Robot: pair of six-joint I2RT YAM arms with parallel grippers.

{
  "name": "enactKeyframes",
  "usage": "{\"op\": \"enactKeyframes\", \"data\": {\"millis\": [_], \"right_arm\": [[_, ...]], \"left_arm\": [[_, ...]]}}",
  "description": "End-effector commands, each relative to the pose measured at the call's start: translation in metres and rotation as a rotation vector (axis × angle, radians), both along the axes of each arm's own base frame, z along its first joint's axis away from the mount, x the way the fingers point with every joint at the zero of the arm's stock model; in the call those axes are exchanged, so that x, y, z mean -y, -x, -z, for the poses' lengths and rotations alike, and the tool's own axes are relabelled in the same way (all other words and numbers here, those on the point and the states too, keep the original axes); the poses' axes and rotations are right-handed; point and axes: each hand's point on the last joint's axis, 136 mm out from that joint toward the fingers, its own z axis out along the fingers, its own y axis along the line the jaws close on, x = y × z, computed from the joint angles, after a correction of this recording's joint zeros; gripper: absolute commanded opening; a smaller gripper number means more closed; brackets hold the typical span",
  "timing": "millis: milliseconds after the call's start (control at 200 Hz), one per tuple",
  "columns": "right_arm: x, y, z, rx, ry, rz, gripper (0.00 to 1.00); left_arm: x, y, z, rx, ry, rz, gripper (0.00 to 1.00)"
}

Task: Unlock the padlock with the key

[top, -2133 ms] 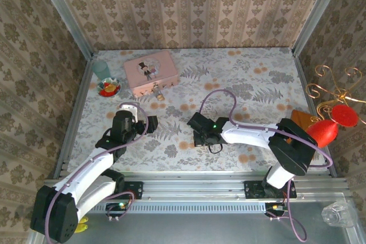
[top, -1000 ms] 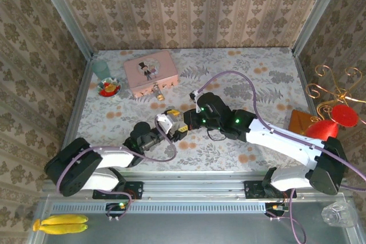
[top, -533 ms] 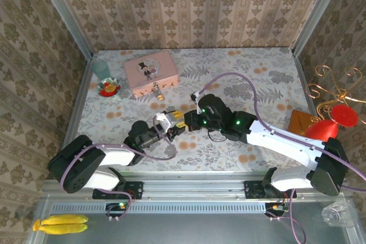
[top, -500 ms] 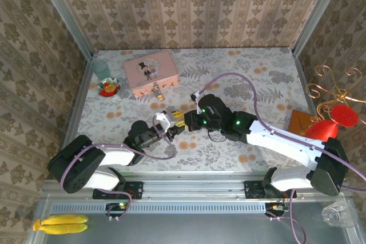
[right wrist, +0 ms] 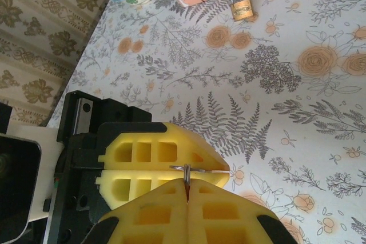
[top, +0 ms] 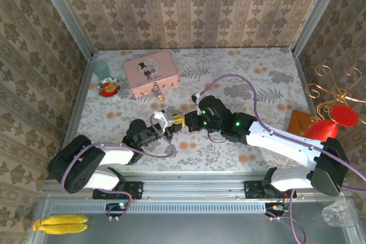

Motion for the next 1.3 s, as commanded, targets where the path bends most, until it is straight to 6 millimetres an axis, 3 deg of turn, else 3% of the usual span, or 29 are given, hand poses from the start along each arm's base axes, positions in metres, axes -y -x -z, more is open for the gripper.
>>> {"op": "enactKeyframes", "data": {"millis": [0,85,210,360,595,890,1295], "right_arm": [[0.018,-0.003,-0.004,-0.001,0.004,0.101,0.08],[0.036,-0.011,0.007,-0.102,-0.06,0.205,0.3],[0.048,-0.025,0.021,-0.26,-0.297,0.262,0.35],[0.055,-0.024,0.029,-0.299,-0.296,0.308,0.36],[0.049,-0.025,0.019,-0.335,-0.508,0.352,0.36],[0.048,-0.019,0.01,-0.333,-0.547,0.362,0.33],[0.044,-0.005,0.038,-0.4,-0.455,0.354,0.32]], "left_arm": [[-0.007,-0.005,-0.009,0.131,-0.026,-0.039,0.0],[-0.007,-0.002,-0.001,0.258,-0.101,-0.037,0.0],[-0.005,-0.011,0.002,0.313,-0.186,-0.07,0.0],[0.003,-0.019,0.023,0.42,-0.429,-0.088,0.0],[0.013,-0.022,0.031,0.542,-0.559,-0.021,0.0],[0.031,-0.008,0.02,0.62,-0.536,0.034,0.0],[0.039,-0.004,0.02,0.618,-0.515,0.02,0.0]]}}
